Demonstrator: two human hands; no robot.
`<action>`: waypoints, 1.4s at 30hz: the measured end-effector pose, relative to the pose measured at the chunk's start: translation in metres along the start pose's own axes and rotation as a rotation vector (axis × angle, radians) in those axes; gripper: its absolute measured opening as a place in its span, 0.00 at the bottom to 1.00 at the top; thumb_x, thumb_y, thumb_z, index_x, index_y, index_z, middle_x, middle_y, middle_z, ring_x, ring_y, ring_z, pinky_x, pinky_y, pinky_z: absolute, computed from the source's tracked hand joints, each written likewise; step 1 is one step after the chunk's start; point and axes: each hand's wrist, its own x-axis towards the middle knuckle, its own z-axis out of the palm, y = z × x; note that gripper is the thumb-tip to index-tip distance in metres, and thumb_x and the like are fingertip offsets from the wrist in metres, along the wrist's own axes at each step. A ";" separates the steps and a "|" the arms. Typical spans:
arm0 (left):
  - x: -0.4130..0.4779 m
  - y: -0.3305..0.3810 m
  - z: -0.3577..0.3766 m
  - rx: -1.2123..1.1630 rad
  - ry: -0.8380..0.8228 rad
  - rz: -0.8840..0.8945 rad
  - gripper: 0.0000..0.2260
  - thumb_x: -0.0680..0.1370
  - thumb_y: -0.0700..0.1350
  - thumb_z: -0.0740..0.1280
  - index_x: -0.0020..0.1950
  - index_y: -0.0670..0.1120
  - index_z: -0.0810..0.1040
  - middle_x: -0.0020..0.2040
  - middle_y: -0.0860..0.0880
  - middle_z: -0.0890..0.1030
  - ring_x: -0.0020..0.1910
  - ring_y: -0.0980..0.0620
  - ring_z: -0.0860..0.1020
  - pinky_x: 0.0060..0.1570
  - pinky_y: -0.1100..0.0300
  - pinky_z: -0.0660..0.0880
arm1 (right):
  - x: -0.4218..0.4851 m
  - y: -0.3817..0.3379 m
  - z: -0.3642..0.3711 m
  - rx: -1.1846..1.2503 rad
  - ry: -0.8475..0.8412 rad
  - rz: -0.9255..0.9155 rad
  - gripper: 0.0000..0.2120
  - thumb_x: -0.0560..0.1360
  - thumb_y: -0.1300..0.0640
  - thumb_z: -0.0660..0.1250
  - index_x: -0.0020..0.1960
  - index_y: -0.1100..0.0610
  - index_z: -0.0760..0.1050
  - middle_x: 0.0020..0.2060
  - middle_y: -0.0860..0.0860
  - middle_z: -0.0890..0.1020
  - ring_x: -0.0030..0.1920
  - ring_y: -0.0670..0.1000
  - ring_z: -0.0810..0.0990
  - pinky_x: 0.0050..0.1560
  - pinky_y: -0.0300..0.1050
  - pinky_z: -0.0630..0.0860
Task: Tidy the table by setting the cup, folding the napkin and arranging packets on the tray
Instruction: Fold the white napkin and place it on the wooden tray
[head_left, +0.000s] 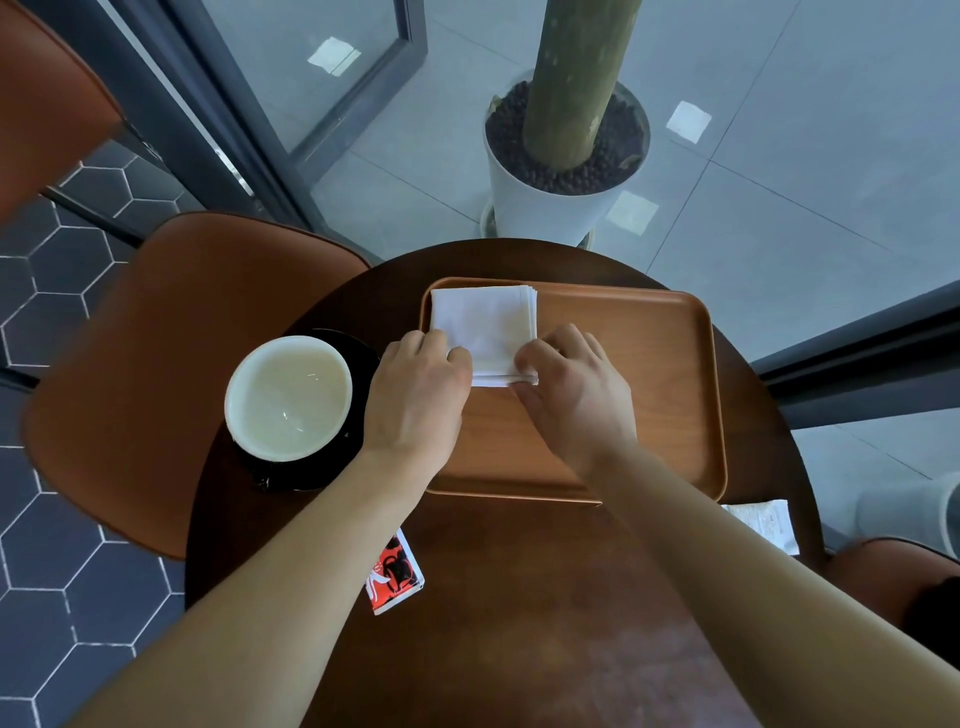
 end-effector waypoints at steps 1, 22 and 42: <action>0.001 0.000 0.000 -0.001 0.001 -0.002 0.10 0.80 0.38 0.63 0.61 0.43 0.79 0.60 0.43 0.79 0.59 0.43 0.75 0.60 0.51 0.73 | 0.000 0.000 0.000 -0.001 0.002 -0.001 0.09 0.72 0.56 0.76 0.50 0.55 0.80 0.48 0.51 0.79 0.49 0.56 0.77 0.31 0.45 0.74; -0.001 0.003 0.000 -0.009 -0.030 -0.015 0.10 0.78 0.36 0.67 0.59 0.40 0.80 0.59 0.40 0.80 0.58 0.40 0.76 0.58 0.49 0.76 | 0.000 0.000 -0.003 -0.012 -0.034 0.022 0.10 0.74 0.56 0.75 0.54 0.55 0.82 0.50 0.52 0.81 0.50 0.56 0.76 0.35 0.44 0.72; -0.026 0.017 0.006 -0.030 0.101 -0.012 0.20 0.75 0.48 0.71 0.65 0.42 0.76 0.63 0.38 0.76 0.62 0.38 0.76 0.59 0.44 0.74 | -0.023 0.005 -0.021 0.118 -0.059 0.014 0.21 0.77 0.53 0.72 0.69 0.51 0.77 0.56 0.53 0.79 0.58 0.57 0.77 0.49 0.48 0.77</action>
